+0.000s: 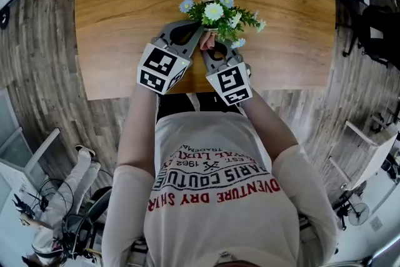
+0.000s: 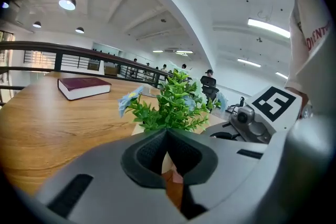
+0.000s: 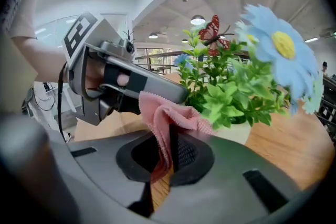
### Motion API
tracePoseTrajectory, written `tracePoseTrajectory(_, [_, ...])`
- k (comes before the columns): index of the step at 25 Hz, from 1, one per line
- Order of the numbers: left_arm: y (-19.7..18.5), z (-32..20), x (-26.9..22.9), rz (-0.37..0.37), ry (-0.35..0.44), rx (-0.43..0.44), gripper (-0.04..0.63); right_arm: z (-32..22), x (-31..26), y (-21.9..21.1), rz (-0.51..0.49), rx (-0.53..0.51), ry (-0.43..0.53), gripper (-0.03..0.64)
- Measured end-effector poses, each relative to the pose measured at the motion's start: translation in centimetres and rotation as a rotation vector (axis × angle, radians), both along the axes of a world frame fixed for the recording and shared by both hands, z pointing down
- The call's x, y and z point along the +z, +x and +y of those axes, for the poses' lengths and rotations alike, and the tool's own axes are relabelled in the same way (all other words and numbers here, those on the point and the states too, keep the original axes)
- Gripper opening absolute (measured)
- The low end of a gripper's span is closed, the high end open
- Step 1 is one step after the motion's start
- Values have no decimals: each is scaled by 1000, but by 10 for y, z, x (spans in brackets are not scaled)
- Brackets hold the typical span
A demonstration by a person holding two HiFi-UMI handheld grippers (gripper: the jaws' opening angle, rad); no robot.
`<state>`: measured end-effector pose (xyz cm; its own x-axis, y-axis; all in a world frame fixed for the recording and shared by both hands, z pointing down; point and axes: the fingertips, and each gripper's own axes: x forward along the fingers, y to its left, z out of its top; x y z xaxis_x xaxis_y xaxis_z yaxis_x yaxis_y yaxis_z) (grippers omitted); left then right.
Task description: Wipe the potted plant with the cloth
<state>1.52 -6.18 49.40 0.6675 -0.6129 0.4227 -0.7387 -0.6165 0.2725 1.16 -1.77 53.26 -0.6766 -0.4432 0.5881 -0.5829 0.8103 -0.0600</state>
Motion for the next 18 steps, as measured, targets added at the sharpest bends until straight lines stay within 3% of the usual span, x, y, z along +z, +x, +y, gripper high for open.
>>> tracePoseTrajectory(7, [1, 1, 3, 29, 4, 46, 15, 4, -8, -13, -53, 79, -29, 35])
tracePoseTrajectory(11, [1, 10, -15, 42, 80, 80, 15, 9, -15, -1, -41, 146, -29, 35])
tracePoseTrajectory(18, [-61, 22, -64, -32, 210, -25, 15, 11, -62, -16, -52, 183, 56, 35])
